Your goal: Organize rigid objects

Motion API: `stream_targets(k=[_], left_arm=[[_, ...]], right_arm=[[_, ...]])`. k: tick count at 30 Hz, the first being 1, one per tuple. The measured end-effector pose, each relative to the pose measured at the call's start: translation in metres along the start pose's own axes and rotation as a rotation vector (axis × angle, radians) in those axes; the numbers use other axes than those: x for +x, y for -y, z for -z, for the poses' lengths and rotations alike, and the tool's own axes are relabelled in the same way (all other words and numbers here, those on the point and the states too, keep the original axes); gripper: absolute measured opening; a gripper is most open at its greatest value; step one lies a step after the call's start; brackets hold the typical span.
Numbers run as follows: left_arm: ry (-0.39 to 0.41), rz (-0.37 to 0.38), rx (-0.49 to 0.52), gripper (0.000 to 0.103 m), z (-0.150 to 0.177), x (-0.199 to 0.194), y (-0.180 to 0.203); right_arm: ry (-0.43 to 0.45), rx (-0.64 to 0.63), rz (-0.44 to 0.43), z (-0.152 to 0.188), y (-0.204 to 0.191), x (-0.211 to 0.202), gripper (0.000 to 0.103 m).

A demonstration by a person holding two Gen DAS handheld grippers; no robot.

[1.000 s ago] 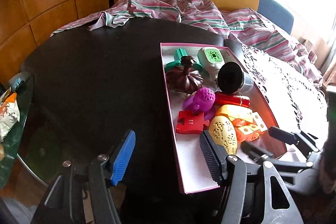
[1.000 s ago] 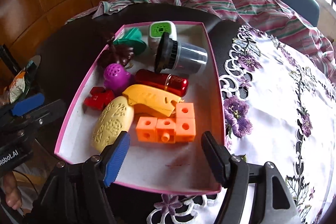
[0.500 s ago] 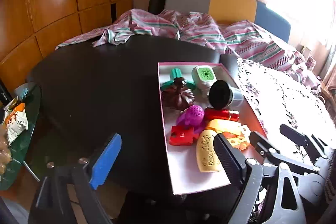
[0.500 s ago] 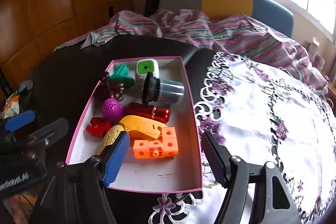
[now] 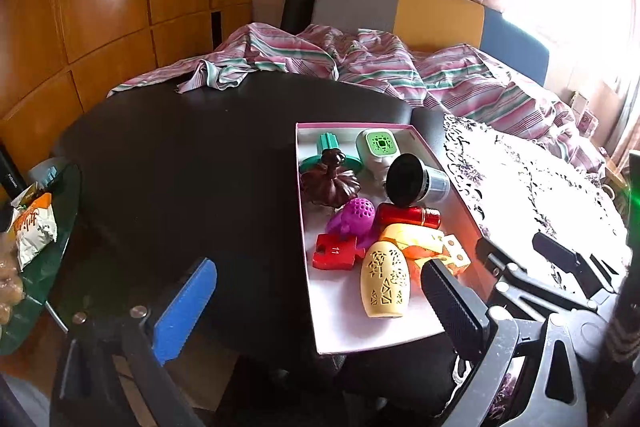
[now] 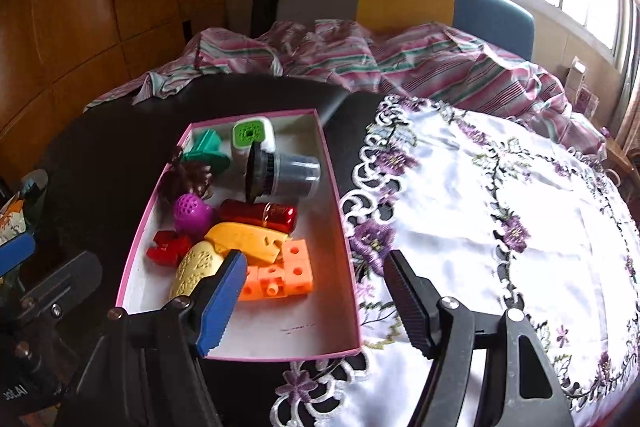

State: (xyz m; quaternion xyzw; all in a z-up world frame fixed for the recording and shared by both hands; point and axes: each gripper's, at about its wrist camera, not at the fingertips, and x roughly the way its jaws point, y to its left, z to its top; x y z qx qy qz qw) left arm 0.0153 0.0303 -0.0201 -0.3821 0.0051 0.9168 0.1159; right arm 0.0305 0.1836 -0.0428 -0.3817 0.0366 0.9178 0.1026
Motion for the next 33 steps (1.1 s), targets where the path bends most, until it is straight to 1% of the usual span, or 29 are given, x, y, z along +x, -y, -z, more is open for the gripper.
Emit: stream_targets(k=[6, 11, 14, 19, 27, 33], left_arm=[[0.007, -0.021, -0.021, 0.103, 0.001, -0.003, -0.008], [-0.002, -0.068, -0.036, 0.103, 0.001, -0.001, -0.015], [-0.002, -0.096, -0.02, 0.103, 0.001, -0.001, -0.014], [0.026, -0.135, 0.009, 0.103, 0.002, -0.004, -0.009], [0.039, -0.114, 0.003, 0.103, 0.0, -0.008, -0.007], [0.044, -0.117, 0.014, 0.103, 0.001, -0.007, -0.005]], right_arm=[[-0.008, 0.04, -0.002, 0.002, 0.006, 0.0, 0.072], [-0.009, 0.023, -0.015, 0.002, 0.002, 0.001, 0.072], [-0.013, 0.022, -0.016, 0.002, 0.0, 0.003, 0.072], [-0.018, 0.02, -0.024, 0.003, -0.002, 0.004, 0.072], [-0.011, 0.022, -0.016, 0.002, -0.001, 0.003, 0.072], [-0.018, 0.017, -0.018, 0.001, -0.003, 0.005, 0.072]])
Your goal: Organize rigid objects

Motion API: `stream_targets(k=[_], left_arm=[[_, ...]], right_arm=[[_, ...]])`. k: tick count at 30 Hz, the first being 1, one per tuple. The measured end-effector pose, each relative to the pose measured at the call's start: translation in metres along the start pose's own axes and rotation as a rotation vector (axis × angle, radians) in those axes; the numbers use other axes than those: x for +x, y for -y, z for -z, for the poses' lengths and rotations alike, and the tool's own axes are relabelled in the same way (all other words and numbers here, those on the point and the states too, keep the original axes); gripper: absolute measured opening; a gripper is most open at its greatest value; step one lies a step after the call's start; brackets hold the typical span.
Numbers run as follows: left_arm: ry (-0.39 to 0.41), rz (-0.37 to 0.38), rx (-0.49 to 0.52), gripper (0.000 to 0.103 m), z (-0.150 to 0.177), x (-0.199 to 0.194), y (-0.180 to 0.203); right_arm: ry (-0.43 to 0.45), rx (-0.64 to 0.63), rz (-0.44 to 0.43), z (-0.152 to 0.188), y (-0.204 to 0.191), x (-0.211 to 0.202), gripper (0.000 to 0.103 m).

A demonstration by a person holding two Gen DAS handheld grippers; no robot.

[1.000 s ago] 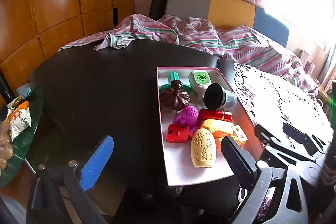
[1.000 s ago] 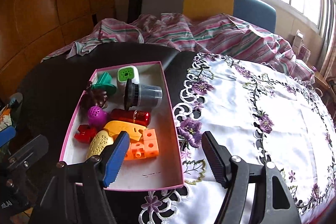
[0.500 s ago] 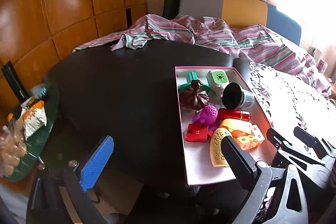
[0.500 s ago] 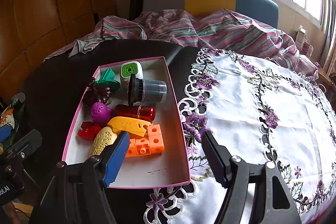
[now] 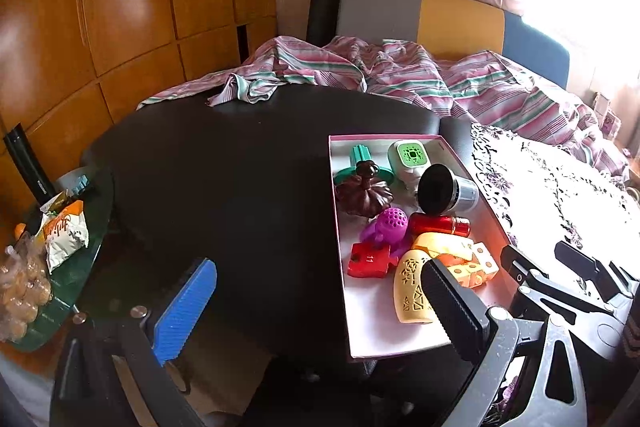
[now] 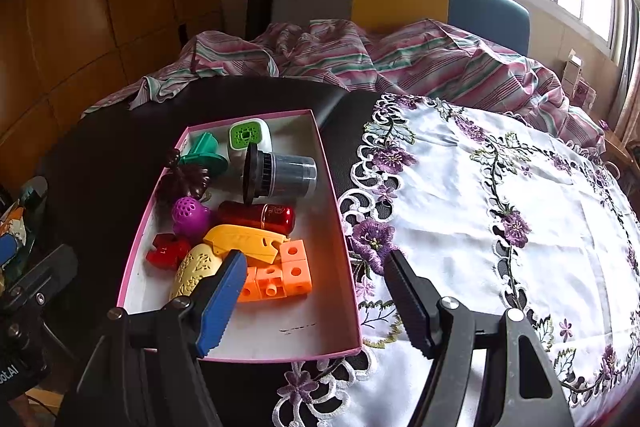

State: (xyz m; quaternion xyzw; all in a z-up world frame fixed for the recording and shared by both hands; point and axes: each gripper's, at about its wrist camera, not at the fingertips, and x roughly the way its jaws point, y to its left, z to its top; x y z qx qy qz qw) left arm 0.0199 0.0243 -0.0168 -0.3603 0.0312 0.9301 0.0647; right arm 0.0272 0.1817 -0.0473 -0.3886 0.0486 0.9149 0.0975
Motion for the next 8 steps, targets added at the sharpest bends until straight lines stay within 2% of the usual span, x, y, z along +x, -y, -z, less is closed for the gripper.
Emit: stream_targets(k=[4, 8], left_arm=[[0.032, 0.003, -0.003, 0.103, 0.001, -0.0027, 0.0004], [0.031, -0.005, 0.008, 0.103, 0.0018, -0.0008, 0.0021]], right_arm=[[0.002, -0.01, 0.002, 0.0003, -0.003, 0.0012, 0.072], [-0.01, -0.014, -0.002, 0.0007, -0.0049, 0.0054, 0.072]])
